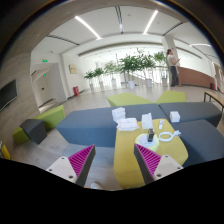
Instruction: Unplug charger
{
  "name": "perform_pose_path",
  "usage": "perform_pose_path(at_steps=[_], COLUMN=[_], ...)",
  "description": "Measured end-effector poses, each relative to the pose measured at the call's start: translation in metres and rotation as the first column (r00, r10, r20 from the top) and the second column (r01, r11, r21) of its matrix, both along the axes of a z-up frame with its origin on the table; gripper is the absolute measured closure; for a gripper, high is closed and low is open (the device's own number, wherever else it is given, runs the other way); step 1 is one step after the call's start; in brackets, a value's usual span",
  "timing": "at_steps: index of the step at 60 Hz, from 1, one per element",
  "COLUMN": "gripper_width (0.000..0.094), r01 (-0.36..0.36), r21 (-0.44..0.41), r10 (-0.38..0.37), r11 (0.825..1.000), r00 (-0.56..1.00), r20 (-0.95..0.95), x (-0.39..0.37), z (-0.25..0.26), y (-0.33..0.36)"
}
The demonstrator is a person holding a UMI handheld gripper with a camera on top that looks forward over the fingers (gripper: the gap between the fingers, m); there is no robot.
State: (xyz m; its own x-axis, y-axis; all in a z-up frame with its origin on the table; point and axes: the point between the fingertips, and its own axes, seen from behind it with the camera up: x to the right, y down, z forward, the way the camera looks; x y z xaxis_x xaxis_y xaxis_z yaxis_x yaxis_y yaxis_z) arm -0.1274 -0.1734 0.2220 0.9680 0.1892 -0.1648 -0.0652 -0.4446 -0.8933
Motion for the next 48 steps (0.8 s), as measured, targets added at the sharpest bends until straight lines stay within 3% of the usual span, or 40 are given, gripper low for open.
perform_pose_path(at_steps=[16,32,48], gripper_width=[0.0128,0.0121,0.0150], r01=[0.079,0.185,0.190], r21=[-0.042,-0.063,-0.039], r10=[-0.078,-0.177,-0.183], r11=[0.996,0.981,0.981], r00=[0.996,0.978,0.972], r20=[0.037,0.112,0.145], x=[0.038,0.118,0.136], z=[-0.034,-0.111,-0.160], y=[0.039,0.128,0.228])
